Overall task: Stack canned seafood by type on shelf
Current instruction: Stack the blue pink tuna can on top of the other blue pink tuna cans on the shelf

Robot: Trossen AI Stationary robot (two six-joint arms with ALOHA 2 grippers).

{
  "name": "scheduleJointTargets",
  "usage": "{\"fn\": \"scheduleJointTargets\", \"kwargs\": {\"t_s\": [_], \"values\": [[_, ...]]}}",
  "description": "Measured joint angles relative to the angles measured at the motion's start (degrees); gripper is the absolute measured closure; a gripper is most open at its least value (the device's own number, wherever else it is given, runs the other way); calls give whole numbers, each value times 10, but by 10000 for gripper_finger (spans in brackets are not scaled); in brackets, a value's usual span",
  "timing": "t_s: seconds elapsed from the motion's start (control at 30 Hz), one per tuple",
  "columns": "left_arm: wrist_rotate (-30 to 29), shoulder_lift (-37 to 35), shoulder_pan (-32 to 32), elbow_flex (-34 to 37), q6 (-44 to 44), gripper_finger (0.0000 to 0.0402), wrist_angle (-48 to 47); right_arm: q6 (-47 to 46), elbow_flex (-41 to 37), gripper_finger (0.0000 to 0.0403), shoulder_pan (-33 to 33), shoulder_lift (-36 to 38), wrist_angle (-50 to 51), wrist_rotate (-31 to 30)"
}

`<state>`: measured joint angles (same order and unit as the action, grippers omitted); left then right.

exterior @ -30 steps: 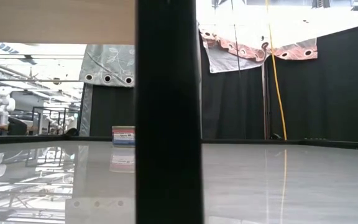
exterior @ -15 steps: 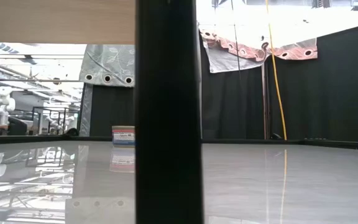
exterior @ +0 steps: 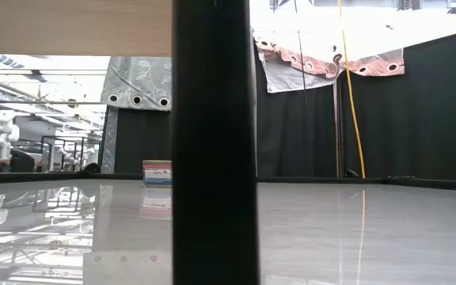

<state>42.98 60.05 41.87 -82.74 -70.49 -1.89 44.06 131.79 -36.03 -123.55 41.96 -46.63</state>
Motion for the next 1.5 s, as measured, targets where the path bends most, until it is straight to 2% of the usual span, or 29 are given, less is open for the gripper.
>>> {"fn": "scheduleJointTargets", "kwargs": {"t_s": [0.2,0.63,0.83,1.17,1.37,1.5], "values": [[0,1,0,0,6,63,-1,-52,0,193,5,0,4,26],[1,2,0,0,4,63,-4,-136,0,103,19,8,-1,81],[5,7,0,0,4,63,-8,-197,0,99,21,22,-2,104],[5,25,0,0,4,63,-7,-304,0,99,35,35,11,242],[5,25,0,0,9,63,2,-355,0,99,30,57,-17,236],[12,21,0,0,25,63,-2,-440,0,99,25,122,-40,157]]}}
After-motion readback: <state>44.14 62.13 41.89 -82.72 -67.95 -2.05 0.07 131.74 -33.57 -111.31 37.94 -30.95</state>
